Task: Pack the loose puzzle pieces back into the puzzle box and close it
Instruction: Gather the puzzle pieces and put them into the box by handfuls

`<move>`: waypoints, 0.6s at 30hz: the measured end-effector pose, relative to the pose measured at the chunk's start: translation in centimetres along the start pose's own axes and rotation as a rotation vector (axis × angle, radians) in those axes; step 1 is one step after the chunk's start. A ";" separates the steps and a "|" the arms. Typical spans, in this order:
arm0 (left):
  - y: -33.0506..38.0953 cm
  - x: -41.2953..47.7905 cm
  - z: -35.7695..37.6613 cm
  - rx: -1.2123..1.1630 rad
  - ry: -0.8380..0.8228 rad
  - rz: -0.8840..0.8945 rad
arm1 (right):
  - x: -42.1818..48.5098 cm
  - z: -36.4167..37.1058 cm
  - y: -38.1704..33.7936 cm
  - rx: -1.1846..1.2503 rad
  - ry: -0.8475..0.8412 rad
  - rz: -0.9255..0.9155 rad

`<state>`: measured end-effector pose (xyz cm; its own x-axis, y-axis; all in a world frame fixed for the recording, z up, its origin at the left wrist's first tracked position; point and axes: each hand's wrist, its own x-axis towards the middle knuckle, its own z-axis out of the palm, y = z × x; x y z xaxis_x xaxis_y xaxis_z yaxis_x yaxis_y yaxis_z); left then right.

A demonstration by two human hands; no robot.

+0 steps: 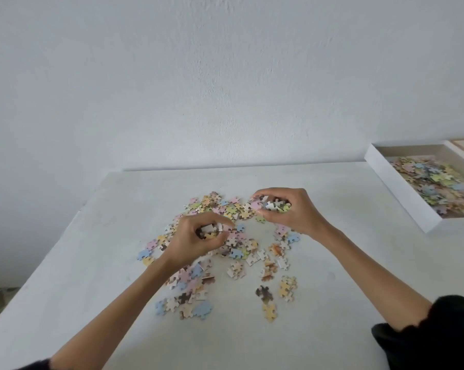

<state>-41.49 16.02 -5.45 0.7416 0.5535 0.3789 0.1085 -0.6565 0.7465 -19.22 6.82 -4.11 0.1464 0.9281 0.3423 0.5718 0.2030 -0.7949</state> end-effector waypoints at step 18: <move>11.7 8.2 11.5 -0.002 -0.105 0.189 | -3.5 -15.2 1.1 -0.098 0.125 0.012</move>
<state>-26.55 7.00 0.12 0.8136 0.3644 0.4531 -0.0398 -0.7425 0.6687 -6.89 -0.96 1.43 0.2497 0.8827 0.3981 0.6444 0.1554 -0.7487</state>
